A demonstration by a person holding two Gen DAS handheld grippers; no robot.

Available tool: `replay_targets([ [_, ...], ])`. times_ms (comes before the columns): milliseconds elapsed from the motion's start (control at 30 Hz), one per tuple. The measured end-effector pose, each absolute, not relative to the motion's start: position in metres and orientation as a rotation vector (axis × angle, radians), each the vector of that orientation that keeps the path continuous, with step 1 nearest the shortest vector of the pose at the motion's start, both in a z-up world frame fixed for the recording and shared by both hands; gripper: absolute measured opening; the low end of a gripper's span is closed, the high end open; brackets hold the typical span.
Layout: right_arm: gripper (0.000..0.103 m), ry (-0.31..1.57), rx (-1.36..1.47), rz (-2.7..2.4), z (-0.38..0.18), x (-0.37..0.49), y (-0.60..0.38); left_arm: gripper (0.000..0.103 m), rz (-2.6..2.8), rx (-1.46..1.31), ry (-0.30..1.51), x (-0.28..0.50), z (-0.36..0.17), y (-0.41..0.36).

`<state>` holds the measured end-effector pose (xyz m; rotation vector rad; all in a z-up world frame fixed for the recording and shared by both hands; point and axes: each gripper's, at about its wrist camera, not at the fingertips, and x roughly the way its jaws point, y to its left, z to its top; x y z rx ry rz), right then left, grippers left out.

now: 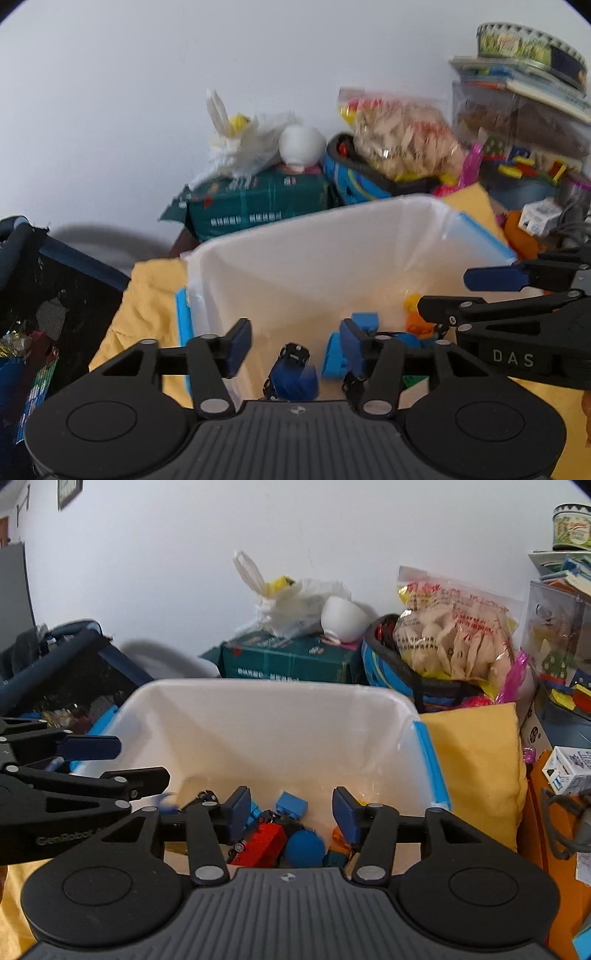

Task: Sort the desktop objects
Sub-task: 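Carry both blue pieces over the white bin and open both tools, then grasp the square yellow brick with the right tool while the left tool grasps the long yellow brick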

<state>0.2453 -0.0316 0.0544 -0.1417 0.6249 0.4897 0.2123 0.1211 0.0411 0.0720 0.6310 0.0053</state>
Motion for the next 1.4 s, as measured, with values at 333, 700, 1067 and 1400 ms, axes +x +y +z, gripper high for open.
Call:
replay_targets([
  [333,0.068,0.536,-0.147,0.550,0.063,0.184,-0.064,0.075,0.020,0.004,0.526,0.119,0.051,0.124],
  [700,0.068,0.769,-0.243,0.619,-0.015,0.149,-0.065,0.075,-0.007,-0.032,0.758,0.081,-0.029,0.105],
  [1067,0.068,0.856,-0.276,0.644,-0.044,0.132,-0.060,0.074,-0.024,-0.071,0.845,0.062,-0.064,0.108],
  [1400,0.057,0.789,-0.341,0.663,-0.041,0.132,-0.053,0.074,-0.042,-0.071,0.844,0.058,-0.066,0.111],
])
